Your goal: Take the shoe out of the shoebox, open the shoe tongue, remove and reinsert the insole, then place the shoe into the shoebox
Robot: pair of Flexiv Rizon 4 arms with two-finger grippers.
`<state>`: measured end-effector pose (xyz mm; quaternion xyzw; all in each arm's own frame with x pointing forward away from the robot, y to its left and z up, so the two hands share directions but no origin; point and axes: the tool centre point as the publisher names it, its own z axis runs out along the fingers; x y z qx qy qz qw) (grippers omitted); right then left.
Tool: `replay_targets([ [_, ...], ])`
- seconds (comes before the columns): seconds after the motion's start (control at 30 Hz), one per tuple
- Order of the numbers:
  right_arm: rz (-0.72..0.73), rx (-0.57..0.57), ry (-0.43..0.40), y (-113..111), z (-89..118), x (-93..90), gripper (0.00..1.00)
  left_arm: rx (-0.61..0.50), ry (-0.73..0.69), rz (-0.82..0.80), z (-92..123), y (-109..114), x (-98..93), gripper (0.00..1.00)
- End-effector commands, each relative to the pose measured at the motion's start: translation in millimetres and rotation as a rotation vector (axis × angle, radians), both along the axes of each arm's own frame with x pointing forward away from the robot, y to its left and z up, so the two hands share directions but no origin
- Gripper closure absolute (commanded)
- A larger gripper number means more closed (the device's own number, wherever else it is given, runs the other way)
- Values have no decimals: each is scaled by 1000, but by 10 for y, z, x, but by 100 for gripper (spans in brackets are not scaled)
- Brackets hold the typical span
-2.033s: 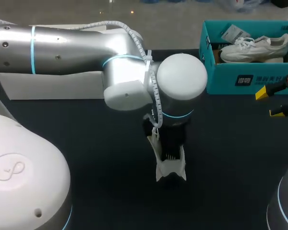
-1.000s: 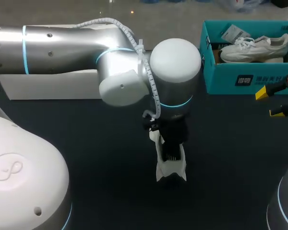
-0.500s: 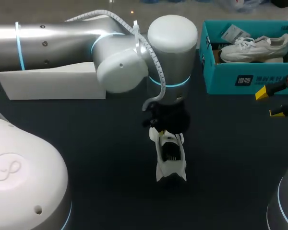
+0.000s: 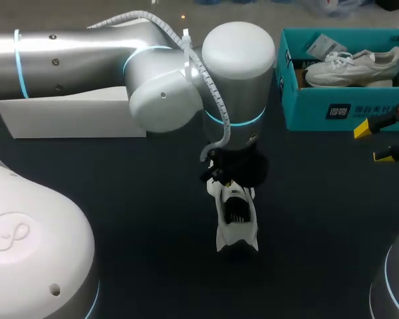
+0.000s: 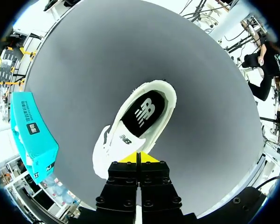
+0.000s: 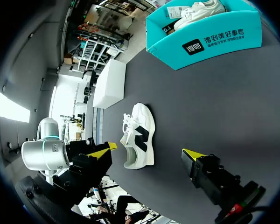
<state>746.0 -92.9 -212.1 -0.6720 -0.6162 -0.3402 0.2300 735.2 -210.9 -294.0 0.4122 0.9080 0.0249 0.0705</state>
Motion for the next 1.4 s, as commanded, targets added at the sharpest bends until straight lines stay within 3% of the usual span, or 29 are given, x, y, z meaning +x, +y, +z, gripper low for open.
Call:
replay_targets([
  [0.03,-3,-3,0,8,-1,-11,0,71,3,254,105,-125,-141,100],
  [0.13,-3,-3,0,8,-1,-11,0,93,-35,530,224,-202,-278,100],
  [0.2,-3,-3,0,8,-1,-11,0,224,-63,861,206,-237,-347,100],
  [0.23,-3,-3,0,8,-1,-11,0,222,-41,967,171,-229,-367,100],
  [0.63,-3,-3,0,8,-1,-11,0,222,-41,967,171,-229,-367,100],
  [0.83,-3,-3,0,8,-1,-11,0,48,39,956,239,-275,-570,100],
  [1.03,-3,-3,0,8,-1,-11,0,-78,82,861,141,-217,-753,98],
  [1.07,-3,-3,0,8,-1,-11,0,-88,57,840,127,-214,-791,78],
  [1.1,-3,-3,0,8,-1,-11,0,-105,70,806,117,-212,-822,65],
  [1.17,-3,-3,0,8,-1,-11,0,-127,63,777,110,-201,-846,51],
  [1.27,-3,-3,0,8,-1,-11,0,-131,49,762,81,-182,-896,17],
  [1.4,-3,-3,0,8,-1,-11,0,-124,44,782,52,-185,-937,4],
])
